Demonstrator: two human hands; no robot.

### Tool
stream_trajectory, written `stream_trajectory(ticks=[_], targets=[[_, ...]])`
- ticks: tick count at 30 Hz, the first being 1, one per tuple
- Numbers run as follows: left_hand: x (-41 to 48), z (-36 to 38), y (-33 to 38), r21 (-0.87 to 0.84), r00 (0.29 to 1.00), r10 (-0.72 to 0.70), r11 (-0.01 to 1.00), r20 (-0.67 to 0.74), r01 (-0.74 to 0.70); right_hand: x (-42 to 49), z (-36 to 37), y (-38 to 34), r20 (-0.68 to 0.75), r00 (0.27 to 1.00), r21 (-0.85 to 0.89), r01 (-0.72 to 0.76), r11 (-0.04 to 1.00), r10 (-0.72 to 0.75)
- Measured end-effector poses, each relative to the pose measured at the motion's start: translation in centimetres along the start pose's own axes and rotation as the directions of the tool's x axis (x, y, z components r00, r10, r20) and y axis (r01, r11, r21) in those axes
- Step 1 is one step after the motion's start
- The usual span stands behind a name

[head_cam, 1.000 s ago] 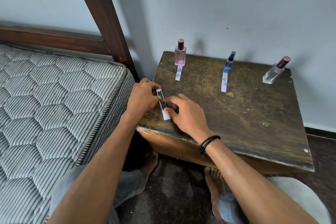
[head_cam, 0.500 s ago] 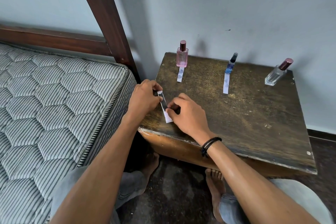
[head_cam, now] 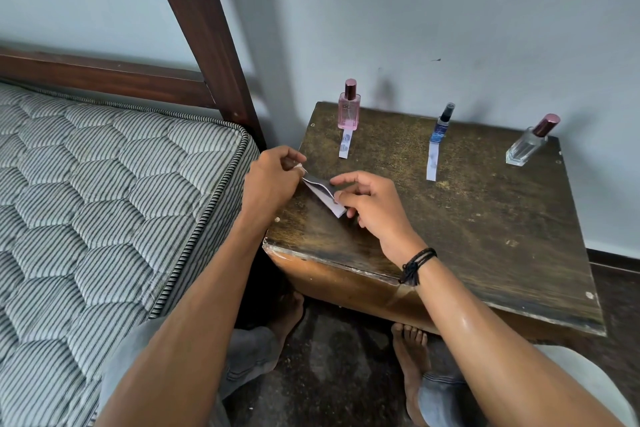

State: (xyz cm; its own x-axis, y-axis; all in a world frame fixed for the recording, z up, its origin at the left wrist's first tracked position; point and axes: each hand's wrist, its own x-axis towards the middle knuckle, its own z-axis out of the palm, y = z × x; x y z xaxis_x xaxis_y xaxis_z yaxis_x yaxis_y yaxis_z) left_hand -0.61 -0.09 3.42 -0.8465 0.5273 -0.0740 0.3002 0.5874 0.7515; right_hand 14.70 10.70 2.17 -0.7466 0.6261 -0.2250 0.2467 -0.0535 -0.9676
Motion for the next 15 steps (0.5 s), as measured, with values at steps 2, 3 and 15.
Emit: stream_trajectory(ticks=[2, 3, 15], targets=[[0.1, -0.1, 0.1, -0.199, 0.994, -0.058, 0.977, 0.095, 0.076, 0.1, -0.1, 0.0, 0.000, 1.000, 0.033, -0.016, 0.999, 0.016], [0.0, -0.1, 0.3, -0.290, 0.985, -0.083, 0.949, 0.152, 0.125, 0.1, -0.2, 0.0, -0.004, 1.000, 0.041, -0.025, 0.999, 0.026], [-0.5, -0.4, 0.9, -0.624, 0.884, -0.030, 0.697, 0.466, 0.353, 0.2, -0.5, -0.2, -0.035, 0.993, 0.209, -0.106, 0.972, 0.116]])
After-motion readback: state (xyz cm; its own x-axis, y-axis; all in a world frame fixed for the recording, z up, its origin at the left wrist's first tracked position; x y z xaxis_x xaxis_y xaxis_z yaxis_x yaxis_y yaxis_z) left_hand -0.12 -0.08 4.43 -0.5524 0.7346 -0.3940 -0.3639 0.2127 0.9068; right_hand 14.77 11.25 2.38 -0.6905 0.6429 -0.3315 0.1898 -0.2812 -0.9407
